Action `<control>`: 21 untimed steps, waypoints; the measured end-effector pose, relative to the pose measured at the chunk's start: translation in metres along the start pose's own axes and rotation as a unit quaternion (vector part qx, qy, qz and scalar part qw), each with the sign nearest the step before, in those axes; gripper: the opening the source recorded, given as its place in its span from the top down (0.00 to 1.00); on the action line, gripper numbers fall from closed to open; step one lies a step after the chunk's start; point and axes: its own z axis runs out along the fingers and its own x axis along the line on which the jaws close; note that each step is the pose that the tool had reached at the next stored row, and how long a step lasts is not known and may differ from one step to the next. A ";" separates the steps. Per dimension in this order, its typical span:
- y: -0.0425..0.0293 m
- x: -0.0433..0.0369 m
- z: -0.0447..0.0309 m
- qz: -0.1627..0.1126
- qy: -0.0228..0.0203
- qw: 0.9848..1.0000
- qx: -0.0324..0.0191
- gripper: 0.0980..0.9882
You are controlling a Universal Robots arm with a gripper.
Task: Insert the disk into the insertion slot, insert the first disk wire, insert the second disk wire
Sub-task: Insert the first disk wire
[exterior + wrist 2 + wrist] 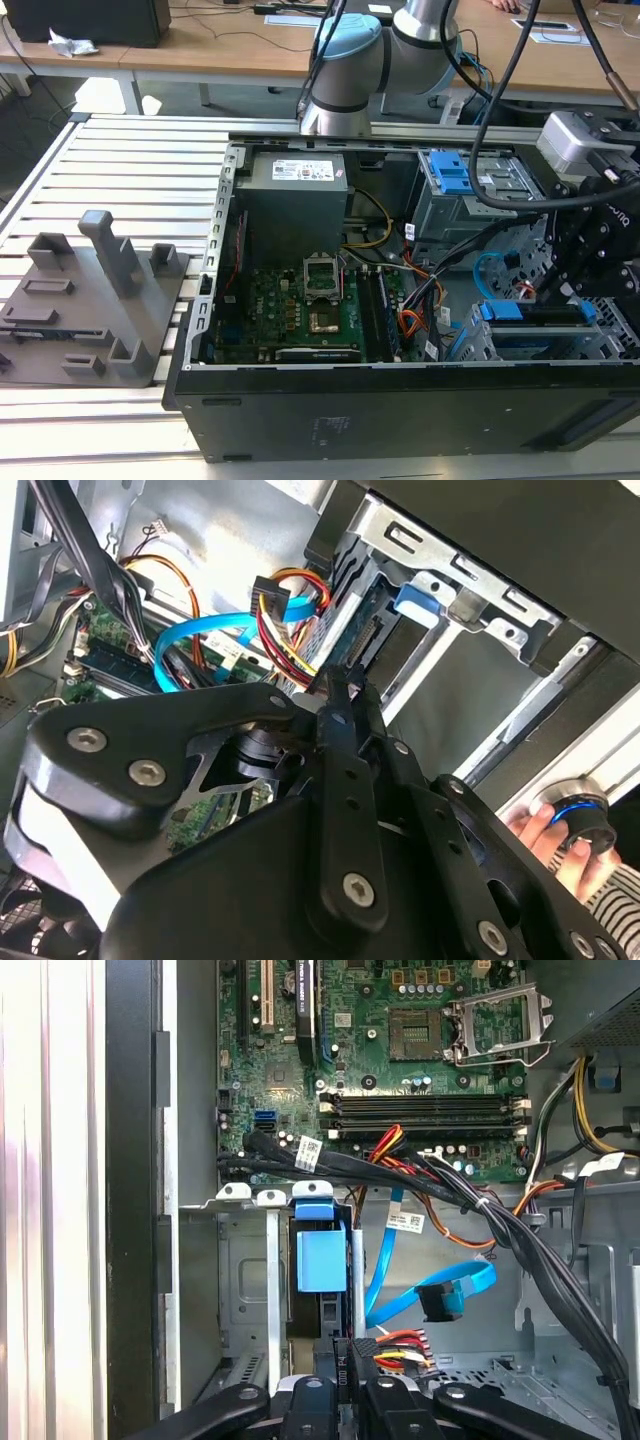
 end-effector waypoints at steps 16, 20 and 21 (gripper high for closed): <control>-0.0160 -0.0007 0.0061 0.023 -0.004 1.000 -0.004 0.91; -0.0166 -0.0005 0.0062 0.023 -0.006 1.000 -0.005 0.91; -0.0169 -0.0005 0.0062 0.023 -0.007 1.000 -0.005 0.91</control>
